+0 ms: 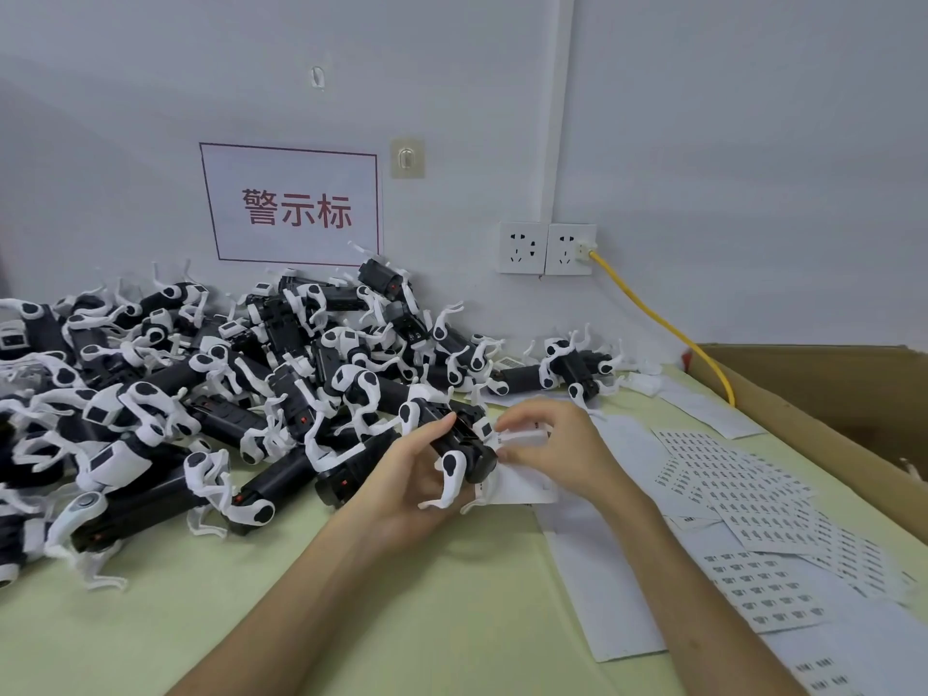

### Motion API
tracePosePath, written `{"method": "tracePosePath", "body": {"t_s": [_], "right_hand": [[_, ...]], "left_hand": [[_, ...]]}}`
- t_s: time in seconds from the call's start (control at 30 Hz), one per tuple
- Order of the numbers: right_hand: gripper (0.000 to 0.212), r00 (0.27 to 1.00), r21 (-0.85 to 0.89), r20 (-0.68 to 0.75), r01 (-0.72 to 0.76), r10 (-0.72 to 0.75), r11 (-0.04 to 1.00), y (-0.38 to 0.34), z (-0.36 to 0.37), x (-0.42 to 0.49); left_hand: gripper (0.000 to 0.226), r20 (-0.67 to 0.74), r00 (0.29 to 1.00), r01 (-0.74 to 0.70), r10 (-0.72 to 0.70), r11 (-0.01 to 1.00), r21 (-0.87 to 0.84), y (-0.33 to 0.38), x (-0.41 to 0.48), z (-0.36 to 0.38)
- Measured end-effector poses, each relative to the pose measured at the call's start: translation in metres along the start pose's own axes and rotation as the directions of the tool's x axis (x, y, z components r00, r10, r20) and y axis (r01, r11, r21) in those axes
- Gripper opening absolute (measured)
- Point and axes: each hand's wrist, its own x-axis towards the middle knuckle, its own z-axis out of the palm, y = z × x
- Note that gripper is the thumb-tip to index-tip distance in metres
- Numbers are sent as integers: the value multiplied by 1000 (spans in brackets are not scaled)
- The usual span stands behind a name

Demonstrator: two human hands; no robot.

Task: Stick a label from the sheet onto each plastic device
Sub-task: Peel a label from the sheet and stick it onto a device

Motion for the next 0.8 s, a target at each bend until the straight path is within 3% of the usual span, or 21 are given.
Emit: {"method": "tracePosePath", "body": {"t_s": [0.07,0.23,0.53,0.8], "right_hand": [[30,1000,21,1,22,-22,1000,-2,2,0],[27,998,-6,-27,62,-62,998,-3,5,1],[22,984,-128,-116,124,-139,984,-2,7,3],[3,994,-58,-75,77,-81,995,5,8,3]], "left_hand": [[31,78,997,1,-3,1000,29,2,-2,0],[32,149,989,5,-15,998,67,1,-6,-1],[29,69,996,-62,48,975,215,-3,-3,3],[45,-57,994,-60,88,923,379,-4,-7,9]]}}
